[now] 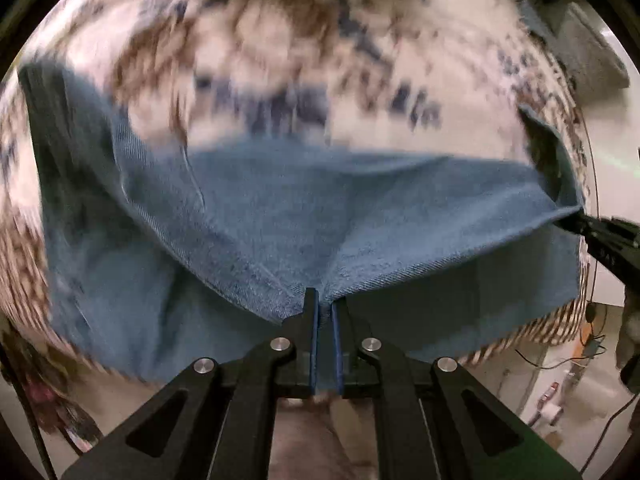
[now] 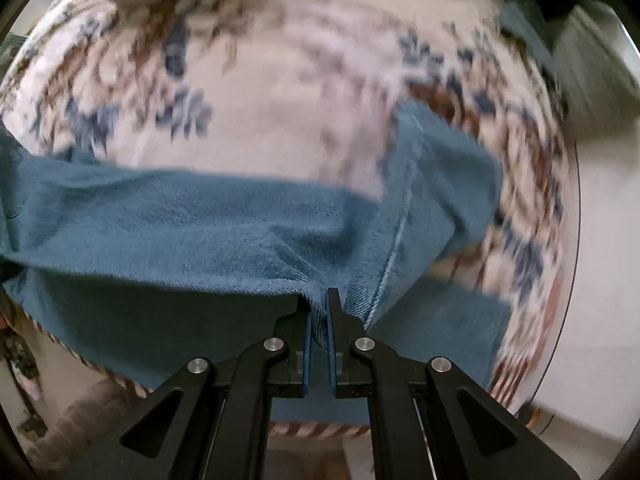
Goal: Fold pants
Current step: 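Lift the hems with both tools and fold them over toward the waistband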
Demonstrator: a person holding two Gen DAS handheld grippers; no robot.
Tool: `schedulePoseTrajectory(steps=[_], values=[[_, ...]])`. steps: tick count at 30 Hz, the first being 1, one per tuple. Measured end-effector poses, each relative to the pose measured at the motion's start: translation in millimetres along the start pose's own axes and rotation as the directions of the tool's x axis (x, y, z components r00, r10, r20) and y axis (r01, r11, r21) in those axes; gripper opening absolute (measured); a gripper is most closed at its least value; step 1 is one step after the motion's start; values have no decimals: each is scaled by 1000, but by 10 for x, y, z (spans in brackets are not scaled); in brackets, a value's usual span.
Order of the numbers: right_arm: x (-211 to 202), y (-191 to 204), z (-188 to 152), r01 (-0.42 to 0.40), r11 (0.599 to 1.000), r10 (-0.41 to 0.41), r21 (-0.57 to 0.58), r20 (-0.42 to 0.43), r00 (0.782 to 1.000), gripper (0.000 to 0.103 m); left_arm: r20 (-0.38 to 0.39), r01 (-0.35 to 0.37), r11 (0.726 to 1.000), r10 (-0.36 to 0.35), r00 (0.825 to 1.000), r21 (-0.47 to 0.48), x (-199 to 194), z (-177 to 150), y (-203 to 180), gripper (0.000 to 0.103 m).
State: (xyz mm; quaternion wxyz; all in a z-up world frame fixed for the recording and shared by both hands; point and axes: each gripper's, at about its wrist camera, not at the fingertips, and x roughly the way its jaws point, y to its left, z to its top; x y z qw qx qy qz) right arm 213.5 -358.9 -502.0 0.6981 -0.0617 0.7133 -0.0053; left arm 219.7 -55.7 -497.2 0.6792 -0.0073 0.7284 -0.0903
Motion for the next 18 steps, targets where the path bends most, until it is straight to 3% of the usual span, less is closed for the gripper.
schedulePoseTrajectory(steps=[4, 8, 11, 13, 14, 15, 16, 18], values=[[377, 224, -397, 23, 1000, -24, -15, -59, 998, 7, -75, -2, 999, -2, 997, -46, 553, -253, 151, 3], [698, 328, -597, 46, 999, -46, -3, -111, 993, 9, -98, -2, 997, -6, 995, -82, 951, -276, 229, 6], [766, 317, -665, 1, 1000, 2, 20, -151, 989, 31, -97, -21, 996, 13, 995, -90, 888, -280, 162, 11], [674, 269, -718, -62, 997, 70, 54, -144, 987, 60, -75, -6, 994, -2, 997, -107, 663, -340, 90, 32], [566, 224, -770, -112, 990, 123, 84, -134, 983, 64, -69, -3, 994, -5, 998, -114, 579, -374, 66, 39], [490, 194, -802, -133, 986, 145, 102, -127, 981, 70, -54, -9, 993, 3, 999, -119, 468, -419, 25, 58], [374, 136, -848, -171, 976, 186, 135, -112, 976, 83, -41, -20, 992, 15, 999, -121, 373, -453, -26, 78], [213, 9, -898, -212, 958, 230, 195, -75, 970, 90, -18, -63, 990, 61, 998, -127, 245, -471, -122, 88]])
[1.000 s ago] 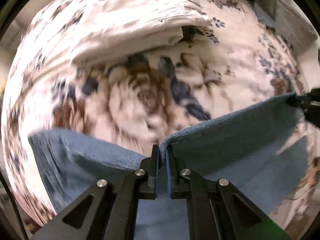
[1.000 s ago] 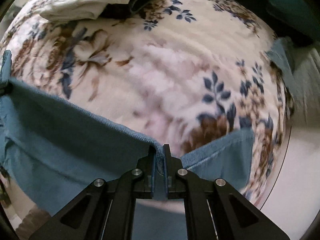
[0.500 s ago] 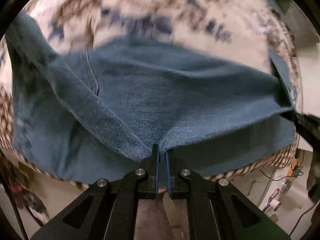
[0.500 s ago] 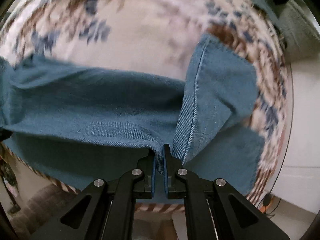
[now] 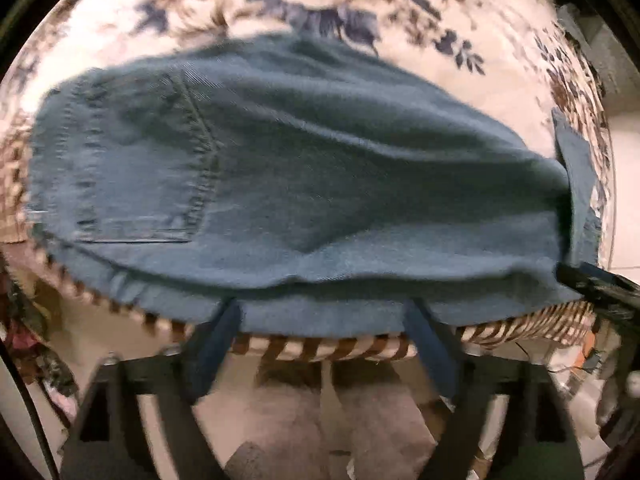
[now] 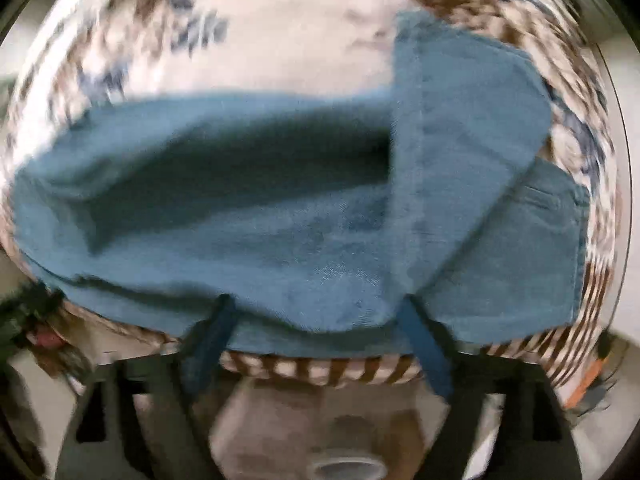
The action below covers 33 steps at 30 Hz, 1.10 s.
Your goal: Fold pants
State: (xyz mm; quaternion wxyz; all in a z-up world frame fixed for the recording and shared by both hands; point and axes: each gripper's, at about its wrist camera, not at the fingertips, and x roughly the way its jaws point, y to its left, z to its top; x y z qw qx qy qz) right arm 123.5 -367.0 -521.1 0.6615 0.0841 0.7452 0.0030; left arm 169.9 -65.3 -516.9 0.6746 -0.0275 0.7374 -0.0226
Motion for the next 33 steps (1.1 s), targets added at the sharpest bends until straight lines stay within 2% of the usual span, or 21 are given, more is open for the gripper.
schedulePoseTrajectory(steps=[2, 4, 8, 11, 12, 13, 14, 15, 16, 18, 21, 23, 25, 26, 27, 28, 31, 32, 33], values=[[-214, -159, 17, -52, 996, 48, 75, 53, 997, 90, 66, -70, 998, 70, 995, 4, -96, 12, -127, 88], [-342, -296, 117, -42, 991, 30, 128, 96, 995, 90, 114, -159, 987, 155, 981, 22, -65, 131, -350, 88], [-267, -562, 725, 57, 975, -89, 214, 145, 985, 90, 125, -193, 981, 189, 974, 15, 93, 437, -476, 88], [73, -503, 1291, 103, 970, -126, 220, 96, 987, 89, 138, -211, 977, 205, 969, 27, 174, 596, -634, 88], [189, -488, 1411, 133, 969, -151, 206, 73, 986, 84, 148, -213, 977, 207, 967, 28, 178, 627, -688, 88], [310, -478, 1478, 177, 966, -190, 190, 54, 980, 66, 157, -209, 977, 203, 966, 26, 154, 626, -712, 88], [353, -496, 1499, 203, 961, -217, 187, 54, 975, 52, 160, -206, 978, 200, 967, 22, 142, 634, -742, 88], [339, -536, 1468, 201, 958, -219, 204, 69, 973, 31, 156, -202, 979, 197, 968, 17, 139, 613, -761, 88], [256, -647, 1367, 160, 954, -191, 255, 103, 976, 18, 141, -196, 980, 192, 971, 14, 150, 577, -774, 88], [67, -857, 1151, 102, 930, -165, 352, 153, 974, 8, 117, -176, 984, 174, 978, 10, 136, 473, -799, 88], [-295, -1412, 475, -2, 848, -140, 530, 228, 964, 6, 90, -171, 985, 168, 982, 26, 143, 316, -867, 88], [-346, -1770, 87, -12, 794, -148, 607, 213, 966, 4, 80, -174, 984, 170, 982, 45, 159, 210, -943, 88], [-255, -2105, -164, -42, 742, -104, 669, 176, 979, 4, 69, -176, 982, 172, 983, 61, 195, 132, -1021, 88], [-107, -2316, -397, -64, 688, -65, 723, 149, 987, 4, 61, -178, 981, 174, 983, 70, 229, 92, -1072, 88], [-7, -2441, -482, -82, 655, -40, 751, 143, 989, 4, 54, -181, 981, 177, 983, 75, 257, 67, -1111, 88], [92, -2547, -581, -90, 619, -24, 780, 133, 991, 1, 48, -180, 981, 176, 983, 78, 273, 19, -1176, 88], [316, -2840, -1011, -97, 477, -8, 874, 114, 993, 1, 40, -177, 980, 174, 984, 88, 323, -7, -1266, 88], [336, -2887, -1097, -106, 458, 1, 883, 119, 993, 1, 44, -175, 980, 172, 984, 95, 318, -8, -1294, 88], [350, -2907, -1143, -122, 456, 20, 882, 127, 992, 1, 48, -175, 979, 171, 984, 101, 321, 28, -1269, 88]])
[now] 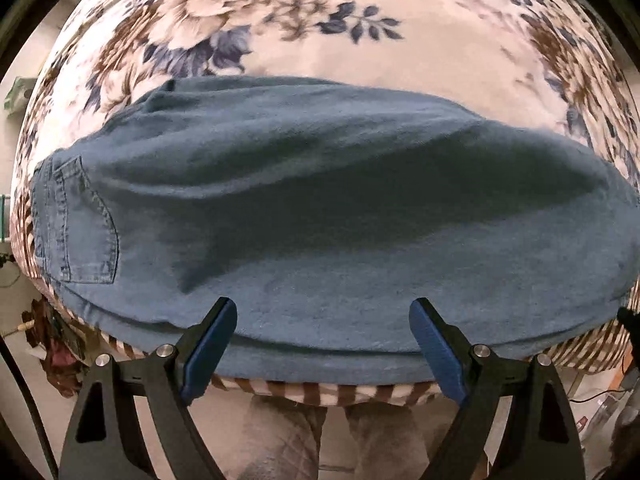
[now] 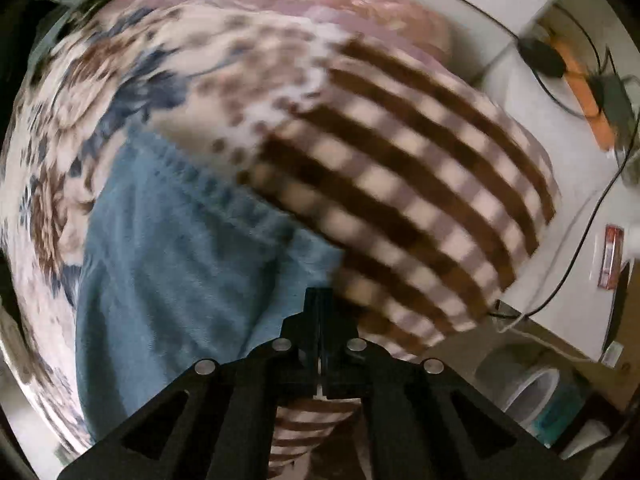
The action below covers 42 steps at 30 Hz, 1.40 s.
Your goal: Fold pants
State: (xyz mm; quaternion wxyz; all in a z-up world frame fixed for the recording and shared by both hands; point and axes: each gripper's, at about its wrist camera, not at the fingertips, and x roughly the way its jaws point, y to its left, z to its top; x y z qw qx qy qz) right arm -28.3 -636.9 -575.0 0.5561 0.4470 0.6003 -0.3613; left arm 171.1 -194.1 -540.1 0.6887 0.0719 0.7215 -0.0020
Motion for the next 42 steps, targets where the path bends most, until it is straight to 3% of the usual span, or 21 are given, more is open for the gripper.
schedulePoseTrajectory(steps=[2, 5, 7, 9, 14, 16, 21, 23, 25, 26, 28, 30, 31, 32, 34, 37, 39, 41, 42], values=[[-31, -84, -52, -67, 998, 67, -4, -36, 997, 1, 11, -2, 1000, 2, 1000, 4, -22, 19, 11, 88], [-178, -26, -249, -137, 987, 132, -87, -64, 989, 11, 22, 0, 1000, 0, 1000, -18, -93, 7, 81, 88], [-251, 67, -420, -180, 974, 170, -140, -80, 982, 42, 25, 13, 998, -11, 1000, -65, -116, -25, 226, 88], [-326, 354, -688, -221, 956, 203, -193, -111, 973, 54, 27, 22, 994, -19, 999, -111, -127, -86, 403, 88], [-144, 1127, -1490, -313, 915, 244, -255, -268, 932, 54, 28, 11, 969, -4, 1000, -245, -78, -219, 1185, 88], [9, 1455, -1967, -342, 898, 238, -277, -348, 907, 54, 24, -2, 952, 10, 1000, -305, -57, -278, 1574, 88], [253, 1980, -2947, -375, 882, 205, -285, -484, 851, 54, 45, -25, 884, 51, 998, -467, -37, -429, 2736, 88], [425, 2102, -3337, -370, 896, 192, -245, -539, 820, 54, 39, -16, 857, 42, 998, -515, 19, -454, 3118, 88], [526, 2164, -3637, -357, 910, 188, -211, -559, 808, 54, 48, 21, 824, 7, 999, -566, 98, -459, 3520, 87], [589, 2233, -3721, -351, 915, 188, -200, -559, 808, 54, 55, 40, 807, -9, 998, -590, 127, -492, 3666, 86], [700, 2376, -3843, -341, 920, 192, -191, -540, 820, 54, 71, 105, 744, -77, 995, -660, 240, -543, 4017, 70], [768, 2465, -3943, -310, 931, 179, -191, -501, 847, 51, 85, 163, 668, -148, 985, -726, 393, -610, 4345, 56], [773, 2495, -3966, -304, 934, 182, -189, -483, 857, 32, 97, 185, 627, -172, 980, -756, 475, -642, 4508, 55], [759, 2525, -4011, -300, 934, 186, -193, -455, 871, 19, 105, 195, 606, -181, 978, -771, 521, -657, 4597, 55], [748, 2622, -4087, -297, 933, 189, -205, -423, 886, 13, 139, 237, 555, -213, 967, -797, 631, -667, 4771, 57], [750, 2705, -4208, -309, 926, 199, -219, -415, 888, 13, 162, 281, 524, -261, 952, -804, 809, -618, 4898, 57], [796, 2791, -4252, -292, 930, 184, -222, -405, 895, 13, 167, 279, 525, -251, 953, -804, 924, -583, 5039, 59], [744, 2745, -4272, -272, 936, 173, -225, -378, 909, 7, 189, 286, 523, -232, 954, -803, 962, -583, 5060, 50], [733, 2772, -4293, -267, 936, 171, -229, -370, 913, 6, 197, 282, 536, -211, 957, -796, 945, -577, 5057, 40]])
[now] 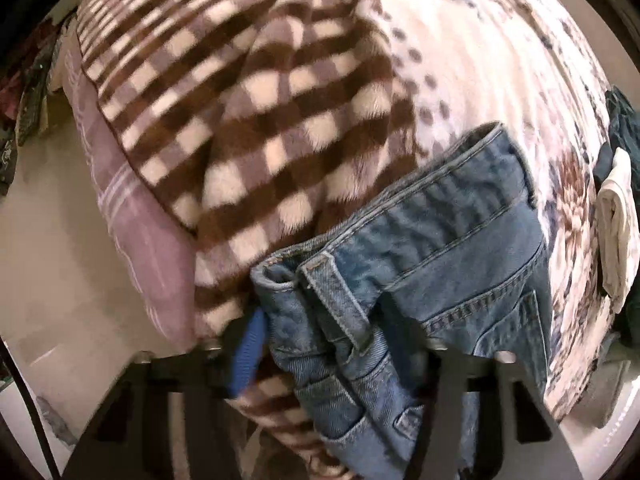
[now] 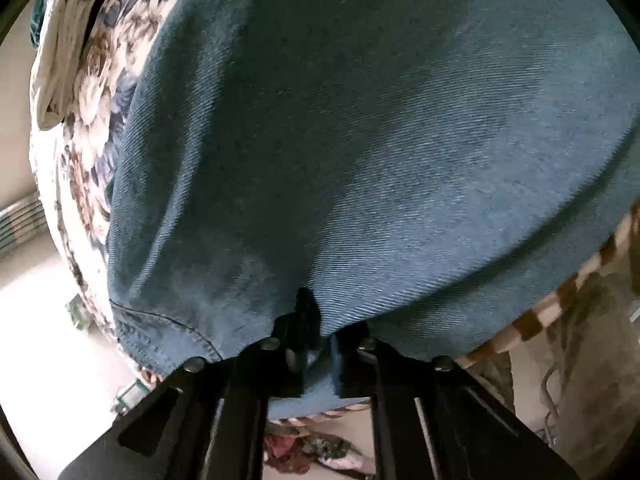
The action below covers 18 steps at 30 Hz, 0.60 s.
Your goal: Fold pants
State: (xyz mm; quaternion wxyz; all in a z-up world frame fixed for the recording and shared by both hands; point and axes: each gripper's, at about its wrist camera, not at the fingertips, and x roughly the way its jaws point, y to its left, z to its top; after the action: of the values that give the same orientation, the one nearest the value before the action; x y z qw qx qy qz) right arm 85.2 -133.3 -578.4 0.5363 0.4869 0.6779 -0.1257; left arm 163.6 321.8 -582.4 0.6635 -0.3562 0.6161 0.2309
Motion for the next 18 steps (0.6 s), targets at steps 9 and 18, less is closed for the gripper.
schedulePoseTrajectory(steps=[9, 18], values=[[-272, 284, -306, 48, 995, -44, -91, 40, 998, 5, 71, -29, 995, 23, 997, 92, -364, -63, 74, 28], [-87, 191, -429, 148, 971, -155, -188, -21, 988, 5, -17, -5, 999, 6, 1000, 41, -242, -151, 31, 35]])
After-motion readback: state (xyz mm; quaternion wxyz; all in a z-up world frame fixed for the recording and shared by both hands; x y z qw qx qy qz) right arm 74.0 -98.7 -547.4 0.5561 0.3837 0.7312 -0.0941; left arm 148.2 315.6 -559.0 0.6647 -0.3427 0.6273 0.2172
